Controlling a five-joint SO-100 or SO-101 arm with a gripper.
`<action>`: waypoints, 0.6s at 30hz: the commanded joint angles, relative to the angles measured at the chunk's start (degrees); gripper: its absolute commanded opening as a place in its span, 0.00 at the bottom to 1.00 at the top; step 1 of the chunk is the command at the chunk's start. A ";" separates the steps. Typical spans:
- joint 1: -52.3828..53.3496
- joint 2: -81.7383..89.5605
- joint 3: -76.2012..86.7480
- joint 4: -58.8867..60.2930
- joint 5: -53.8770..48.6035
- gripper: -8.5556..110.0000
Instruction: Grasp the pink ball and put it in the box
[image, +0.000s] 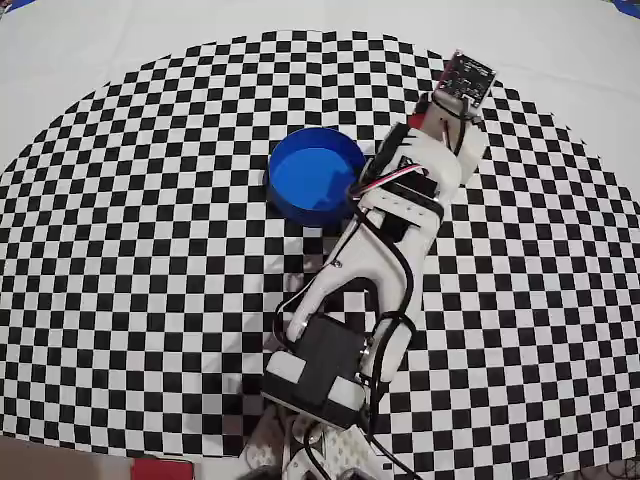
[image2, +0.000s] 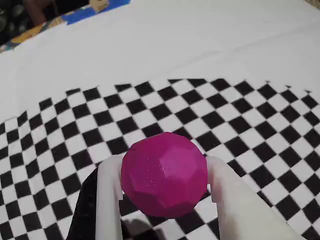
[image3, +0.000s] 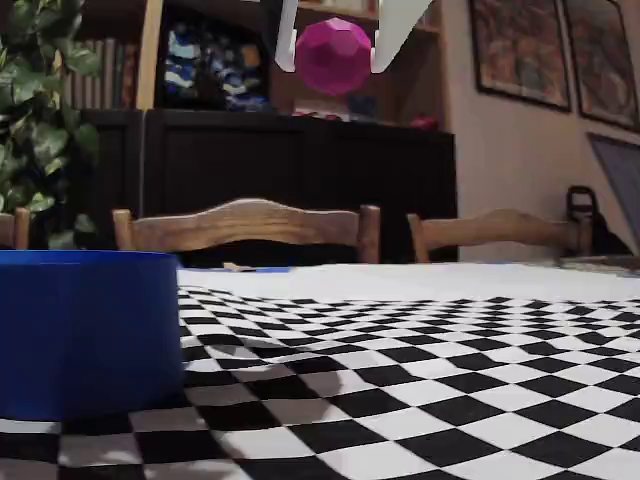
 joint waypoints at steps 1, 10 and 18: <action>-2.81 3.78 0.53 -1.05 -0.44 0.07; -8.17 8.70 5.89 -1.05 -0.44 0.07; -11.51 13.18 10.37 -1.05 -0.44 0.07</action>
